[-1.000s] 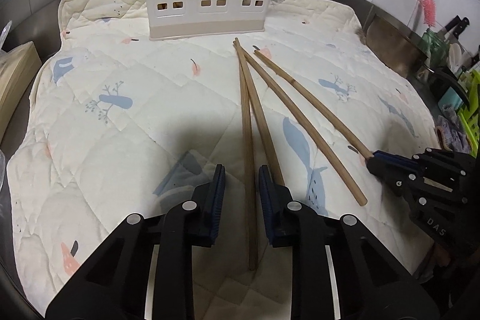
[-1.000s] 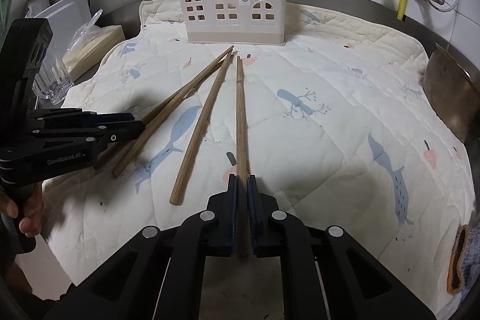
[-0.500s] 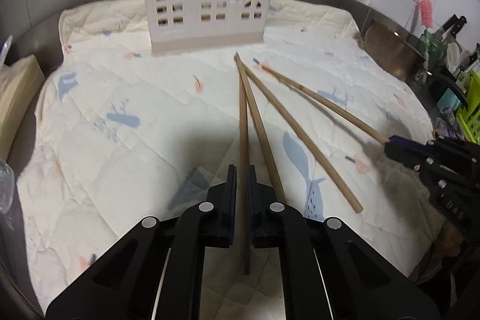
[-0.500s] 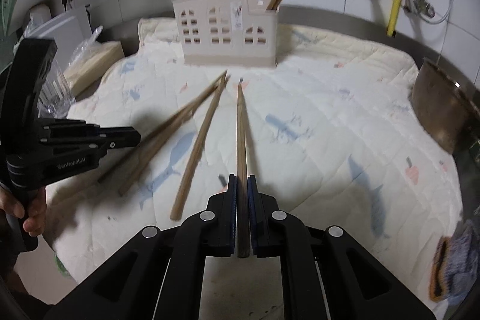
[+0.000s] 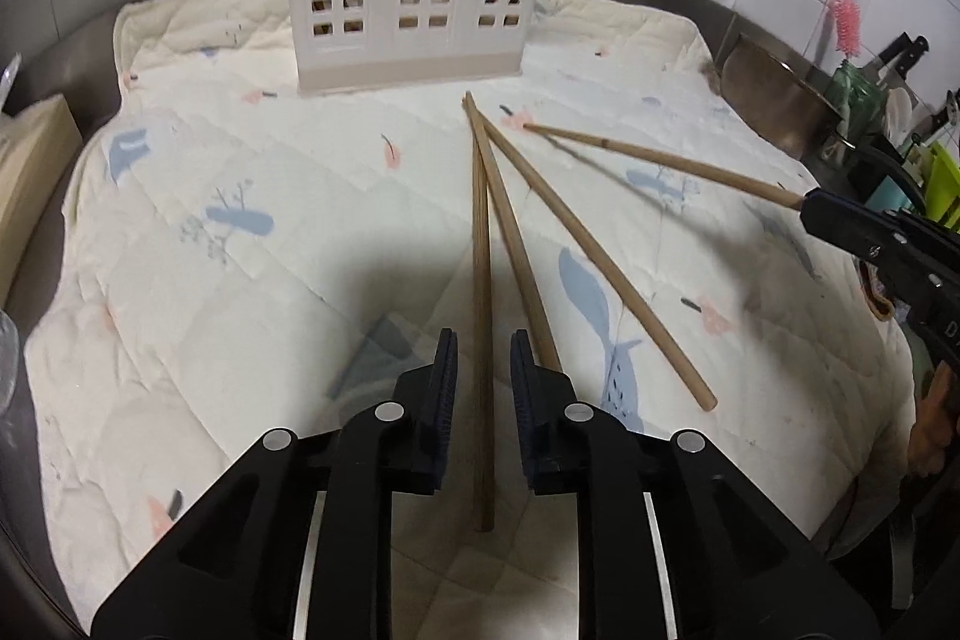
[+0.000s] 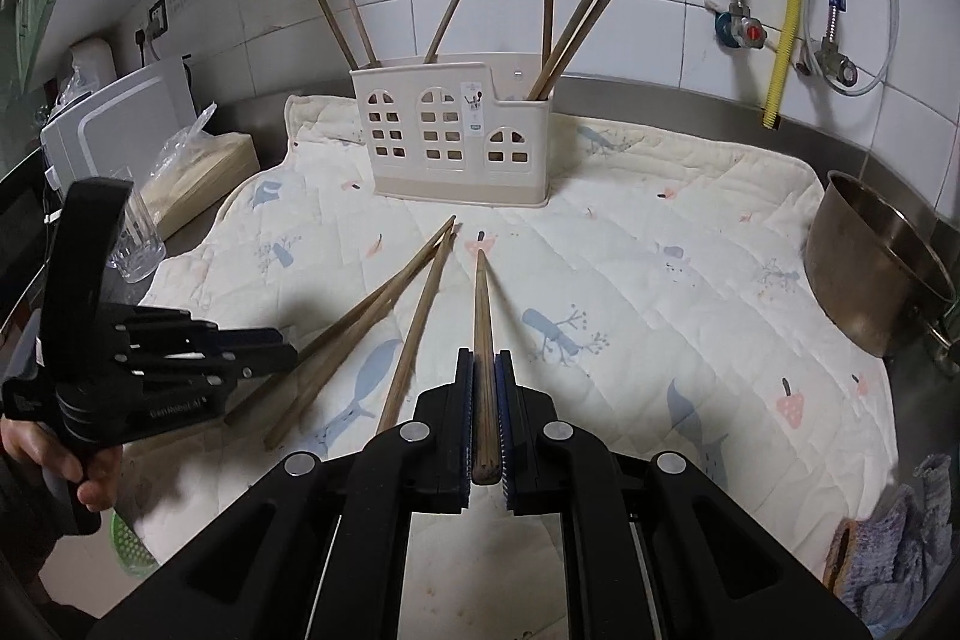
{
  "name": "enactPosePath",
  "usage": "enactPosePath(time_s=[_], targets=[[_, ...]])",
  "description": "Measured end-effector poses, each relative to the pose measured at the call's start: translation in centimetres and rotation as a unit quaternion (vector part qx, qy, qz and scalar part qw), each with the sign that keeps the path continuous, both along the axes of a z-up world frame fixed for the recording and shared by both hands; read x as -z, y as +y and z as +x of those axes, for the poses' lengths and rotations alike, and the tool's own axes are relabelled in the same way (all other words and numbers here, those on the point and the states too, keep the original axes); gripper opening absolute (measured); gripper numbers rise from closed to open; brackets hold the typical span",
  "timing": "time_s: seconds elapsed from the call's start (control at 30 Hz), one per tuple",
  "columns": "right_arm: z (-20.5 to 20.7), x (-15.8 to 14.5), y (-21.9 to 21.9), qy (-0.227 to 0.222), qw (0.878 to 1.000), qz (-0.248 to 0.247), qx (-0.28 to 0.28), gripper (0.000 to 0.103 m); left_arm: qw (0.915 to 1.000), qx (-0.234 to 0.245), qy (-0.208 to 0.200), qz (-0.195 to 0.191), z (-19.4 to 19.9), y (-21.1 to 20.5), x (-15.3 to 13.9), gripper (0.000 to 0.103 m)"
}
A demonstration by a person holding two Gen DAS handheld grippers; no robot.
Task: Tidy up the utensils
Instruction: 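Raise both held chopsticks and insert them upright into the white holder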
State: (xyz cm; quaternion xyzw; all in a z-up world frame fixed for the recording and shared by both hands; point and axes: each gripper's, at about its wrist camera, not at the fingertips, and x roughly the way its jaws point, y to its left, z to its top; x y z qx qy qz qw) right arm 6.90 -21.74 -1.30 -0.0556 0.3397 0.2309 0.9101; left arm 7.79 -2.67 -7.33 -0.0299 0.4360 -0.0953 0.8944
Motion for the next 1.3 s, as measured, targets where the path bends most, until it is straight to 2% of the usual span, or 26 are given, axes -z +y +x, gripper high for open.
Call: enactPosePath(time_s=[0.27, 0.37, 0.4, 0.47, 0.57, 0.87, 1.13, 1.3], targets=[[0.2, -0.4, 0.1, -0.006, 1.0, 0.004, -0.001, 0.007, 0.9999, 0.005, 0.008, 0.011, 0.3, -0.4, 1.1, 0.018], [0.3, -0.5, 0.2, -0.006, 1.0, 0.005, -0.003, 0.007, 0.9996, 0.006, 0.008, 0.025, 0.4, -0.6, 1.1, 0.012], [0.4, -0.5, 0.3, -0.006, 1.0, 0.006, -0.003, 0.007, 0.9997, 0.004, 0.01, 0.024, 0.5, -0.4, 1.0, 0.008], [0.4, -0.8, 0.3, -0.008, 1.0, 0.009, -0.004, 0.007, 0.9998, 0.0, 0.012, 0.016, 0.7, -0.1, 0.7, 0.006], [0.6, -1.6, 0.3, -0.016, 1.0, 0.01, -0.008, 0.007, 1.0, -0.005, -0.002, 0.006, 0.6, 0.5, -0.6, 0.006], [2.6, -5.3, 1.1, -0.053, 0.998, 0.01, -0.027, 0.007, 0.9968, -0.003, -0.079, -0.012, 1.8, 2.1, -7.7, 0.006], [6.4, -8.3, 2.5, -0.054, 0.997, 0.018, -0.051, 0.007, 0.9942, 0.004, -0.106, -0.013, 5.3, 2.5, -11.5, 0.005], [8.3, -11.4, 3.1, -0.062, 0.996, 0.021, -0.067, 0.007, 0.9923, 0.009, -0.123, -0.011, 6.9, 2.9, -13.9, 0.005]])
